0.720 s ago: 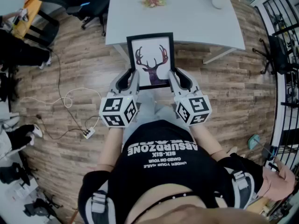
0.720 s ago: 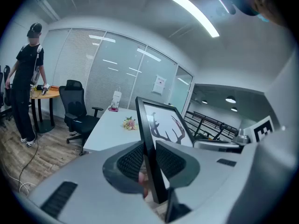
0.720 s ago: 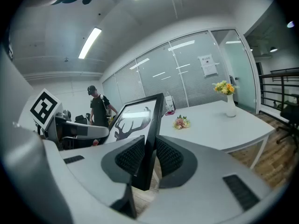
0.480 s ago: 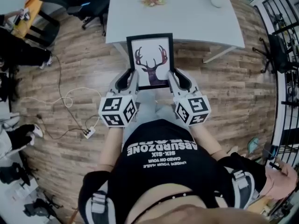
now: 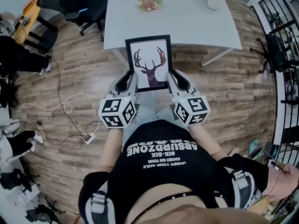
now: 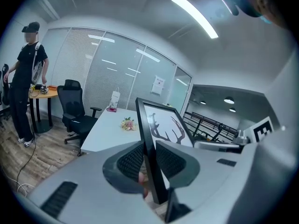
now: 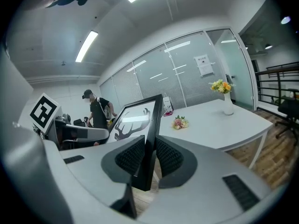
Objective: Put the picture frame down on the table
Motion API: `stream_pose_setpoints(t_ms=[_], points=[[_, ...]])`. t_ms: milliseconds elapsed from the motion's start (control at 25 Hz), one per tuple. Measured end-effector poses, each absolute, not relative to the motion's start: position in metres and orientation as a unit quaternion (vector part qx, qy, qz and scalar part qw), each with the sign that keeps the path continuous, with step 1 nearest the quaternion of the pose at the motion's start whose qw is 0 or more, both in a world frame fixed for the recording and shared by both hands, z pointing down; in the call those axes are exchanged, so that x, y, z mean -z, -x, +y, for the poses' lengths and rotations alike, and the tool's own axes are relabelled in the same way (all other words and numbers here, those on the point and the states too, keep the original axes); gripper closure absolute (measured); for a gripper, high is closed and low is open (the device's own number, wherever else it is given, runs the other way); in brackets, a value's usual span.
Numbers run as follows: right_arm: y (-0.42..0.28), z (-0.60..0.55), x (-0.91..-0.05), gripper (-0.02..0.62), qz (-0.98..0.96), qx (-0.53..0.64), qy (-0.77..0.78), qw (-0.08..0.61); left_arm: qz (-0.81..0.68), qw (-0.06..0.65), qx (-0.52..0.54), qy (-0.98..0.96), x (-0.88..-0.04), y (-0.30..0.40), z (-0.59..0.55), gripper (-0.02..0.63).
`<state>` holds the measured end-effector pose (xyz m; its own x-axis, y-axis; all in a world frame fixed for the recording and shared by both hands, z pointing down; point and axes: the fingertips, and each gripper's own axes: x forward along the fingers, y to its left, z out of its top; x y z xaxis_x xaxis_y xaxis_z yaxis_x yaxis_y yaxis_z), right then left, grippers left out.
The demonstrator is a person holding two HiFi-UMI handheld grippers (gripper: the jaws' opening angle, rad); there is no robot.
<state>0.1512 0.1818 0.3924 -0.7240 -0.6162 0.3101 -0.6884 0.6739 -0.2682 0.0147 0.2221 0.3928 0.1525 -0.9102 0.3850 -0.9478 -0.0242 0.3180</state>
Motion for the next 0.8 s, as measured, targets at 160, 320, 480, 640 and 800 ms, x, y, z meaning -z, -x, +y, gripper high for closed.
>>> stream_pose_setpoints(t_ms=[160, 320, 480, 640, 800], points=[[-0.152, 0.164, -0.392, 0.506, -0.907, -0.187, -0.367, 0.091, -0.646, 0.251, -0.034, -0.720, -0.391, -0.015, 0.202, 0.514], [-0.149, 0.133, -0.392, 0.506, -0.906, -0.183, -0.372, 0.085, -0.643, 0.247, -0.032, -0.724, -0.393, -0.011, 0.171, 0.514], [-0.135, 0.096, -0.388, 0.506, -0.906, -0.176, -0.375, 0.084, -0.639, 0.243, -0.029, -0.729, -0.390, 0.003, 0.132, 0.514], [-0.119, 0.062, -0.383, 0.506, -0.905, -0.174, -0.378, 0.088, -0.636, 0.244, -0.027, -0.732, -0.385, 0.019, 0.097, 0.514], [-0.103, 0.026, -0.382, 0.506, -0.904, -0.175, -0.378, 0.094, -0.634, 0.249, -0.029, -0.731, -0.385, 0.035, 0.061, 0.514]])
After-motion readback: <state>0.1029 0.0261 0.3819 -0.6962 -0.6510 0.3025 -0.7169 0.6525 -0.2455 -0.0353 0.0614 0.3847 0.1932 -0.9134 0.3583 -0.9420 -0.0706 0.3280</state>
